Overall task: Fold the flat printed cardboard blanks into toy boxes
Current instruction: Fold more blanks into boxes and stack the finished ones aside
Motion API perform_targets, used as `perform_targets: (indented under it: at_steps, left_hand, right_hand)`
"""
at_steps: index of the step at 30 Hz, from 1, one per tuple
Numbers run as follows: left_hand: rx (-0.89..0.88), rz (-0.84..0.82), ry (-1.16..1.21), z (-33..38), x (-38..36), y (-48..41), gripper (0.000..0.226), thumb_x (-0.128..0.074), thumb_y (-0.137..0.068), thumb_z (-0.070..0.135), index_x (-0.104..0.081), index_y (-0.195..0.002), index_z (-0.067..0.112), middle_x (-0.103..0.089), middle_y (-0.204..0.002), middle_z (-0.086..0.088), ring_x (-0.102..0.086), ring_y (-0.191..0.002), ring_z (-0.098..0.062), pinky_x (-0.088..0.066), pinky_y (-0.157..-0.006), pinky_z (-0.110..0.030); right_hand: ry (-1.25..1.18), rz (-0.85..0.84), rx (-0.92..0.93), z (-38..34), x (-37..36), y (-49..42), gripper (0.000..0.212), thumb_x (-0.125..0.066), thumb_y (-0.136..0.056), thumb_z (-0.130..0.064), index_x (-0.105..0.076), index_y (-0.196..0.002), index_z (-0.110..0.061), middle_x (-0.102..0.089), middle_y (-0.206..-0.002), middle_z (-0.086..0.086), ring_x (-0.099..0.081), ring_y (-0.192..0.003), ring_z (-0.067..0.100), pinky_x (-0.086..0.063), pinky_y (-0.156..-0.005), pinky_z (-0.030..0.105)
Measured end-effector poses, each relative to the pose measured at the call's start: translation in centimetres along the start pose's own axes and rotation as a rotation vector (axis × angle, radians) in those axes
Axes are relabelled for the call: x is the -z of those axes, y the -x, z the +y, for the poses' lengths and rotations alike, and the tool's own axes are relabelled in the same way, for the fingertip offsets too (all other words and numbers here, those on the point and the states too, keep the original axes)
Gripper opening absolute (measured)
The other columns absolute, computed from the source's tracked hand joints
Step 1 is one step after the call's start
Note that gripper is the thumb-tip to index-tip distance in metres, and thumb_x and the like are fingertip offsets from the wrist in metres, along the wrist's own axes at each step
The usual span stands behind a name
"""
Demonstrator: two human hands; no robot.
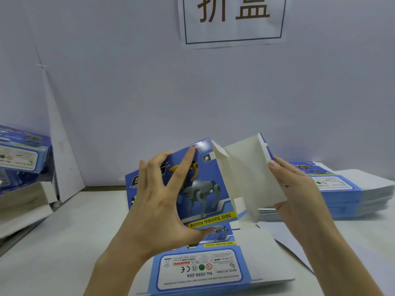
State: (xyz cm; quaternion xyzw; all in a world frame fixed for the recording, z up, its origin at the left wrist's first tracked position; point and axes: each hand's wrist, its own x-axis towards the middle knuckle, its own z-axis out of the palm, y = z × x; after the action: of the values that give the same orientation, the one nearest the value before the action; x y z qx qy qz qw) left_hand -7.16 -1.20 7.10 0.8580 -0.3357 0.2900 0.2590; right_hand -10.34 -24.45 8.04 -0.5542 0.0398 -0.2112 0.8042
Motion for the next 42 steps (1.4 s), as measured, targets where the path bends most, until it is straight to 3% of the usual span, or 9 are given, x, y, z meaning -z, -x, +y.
perform_targets:
  at_steps: [4,9,14,19,24,29,34,37,42]
  left_hand:
    - [0.003,-0.003,-0.024,0.1,-0.2,0.0,0.117,-0.058,-0.052,0.083,-0.006,-0.15,0.044,-0.014,-0.14,0.01,-0.027,-0.133,-0.02,-0.04,-0.101,-0.062]
    - [0.003,0.005,-0.002,-0.2,-0.1,0.0,0.118,-0.059,-0.051,0.084,-0.001,-0.148,0.049,-0.013,-0.141,0.01,-0.027,-0.137,-0.021,-0.04,-0.101,-0.062]
    - [-0.1,-0.042,-0.126,-0.5,-0.5,0.1,0.12,-0.064,-0.055,0.077,-0.008,-0.152,0.036,-0.016,-0.144,0.001,-0.019,-0.135,-0.019,-0.038,-0.103,-0.062]
    - [-0.08,-0.027,-0.049,-0.1,-0.7,0.0,0.119,-0.06,-0.054,0.084,-0.004,-0.151,0.043,-0.013,-0.145,0.007,-0.026,-0.137,-0.025,-0.046,-0.098,-0.058]
    - [-0.026,0.009,-0.008,-0.3,-0.5,0.0,0.118,-0.058,-0.052,0.086,0.003,-0.148,0.051,-0.013,-0.142,0.009,-0.029,-0.133,-0.02,-0.05,-0.098,-0.045]
    - [-0.05,0.05,-0.129,0.5,-1.2,-0.1,0.116,-0.055,-0.056,0.08,-0.008,-0.152,0.037,-0.02,-0.143,-0.004,-0.02,-0.136,-0.019,-0.027,-0.108,-0.066]
    - [-0.041,0.032,-0.171,1.1,-1.2,-0.1,0.112,-0.048,-0.057,0.083,-0.006,-0.151,0.036,-0.025,-0.143,-0.01,-0.017,-0.141,-0.023,0.006,-0.117,-0.047]
    - [-0.027,0.026,-0.18,1.3,-1.2,-0.1,0.113,-0.049,-0.057,0.084,-0.007,-0.151,0.037,-0.025,-0.143,-0.01,-0.024,-0.141,-0.028,0.014,-0.119,-0.038]
    - [-0.034,0.048,-0.208,1.7,-1.3,-0.2,0.115,-0.056,-0.057,0.082,-0.015,-0.152,0.032,-0.028,-0.141,-0.012,-0.027,-0.14,-0.03,0.01,-0.119,-0.042]
  right_hand:
    - [-0.005,-0.048,0.034,-0.1,-0.5,0.4,0.024,-0.065,-0.079,-0.038,-0.078,-0.088,-0.019,-0.074,-0.085,0.001,-0.064,-0.068,0.011,-0.05,-0.055,0.025]
    - [0.097,0.078,0.078,0.1,-0.2,0.1,0.023,-0.06,-0.091,-0.031,-0.078,-0.076,-0.029,-0.072,-0.074,-0.007,-0.063,-0.059,0.006,-0.05,-0.049,0.025]
    - [0.255,0.036,0.018,-0.8,0.8,-0.1,0.03,-0.064,-0.082,-0.05,-0.076,-0.084,-0.022,-0.07,-0.071,0.0,-0.061,-0.058,0.016,-0.049,-0.052,0.028]
    - [0.304,0.113,0.167,-0.9,1.7,-0.2,0.012,-0.067,-0.085,-0.036,-0.076,-0.077,-0.036,-0.069,-0.066,-0.011,-0.06,-0.054,0.009,-0.05,-0.047,0.025]
    - [0.147,-0.179,0.077,-1.5,1.6,0.1,0.046,-0.06,-0.071,-0.049,-0.073,-0.108,-0.026,-0.073,-0.093,-0.001,-0.062,-0.069,0.009,-0.048,-0.051,0.019]
    - [0.177,-0.256,0.16,0.2,-0.6,0.9,0.029,-0.058,-0.074,-0.047,-0.071,-0.1,-0.047,-0.072,-0.1,-0.022,-0.067,-0.083,-0.004,-0.053,-0.064,0.016]
    - [0.276,-0.354,0.324,1.6,-3.2,1.8,0.032,-0.04,-0.101,-0.017,-0.053,-0.123,-0.037,-0.064,-0.097,-0.041,-0.058,-0.096,-0.02,-0.043,-0.069,-0.002]
    - [0.303,-0.35,0.379,2.2,-3.5,2.0,0.037,-0.039,-0.101,-0.019,-0.048,-0.136,-0.03,-0.062,-0.105,-0.041,-0.057,-0.102,-0.017,-0.045,-0.071,0.0]
    - [0.279,-0.351,0.369,1.8,-3.8,2.5,0.035,-0.04,-0.09,-0.038,-0.046,-0.124,-0.046,-0.062,-0.102,-0.041,-0.059,-0.099,-0.016,-0.048,-0.067,0.004]
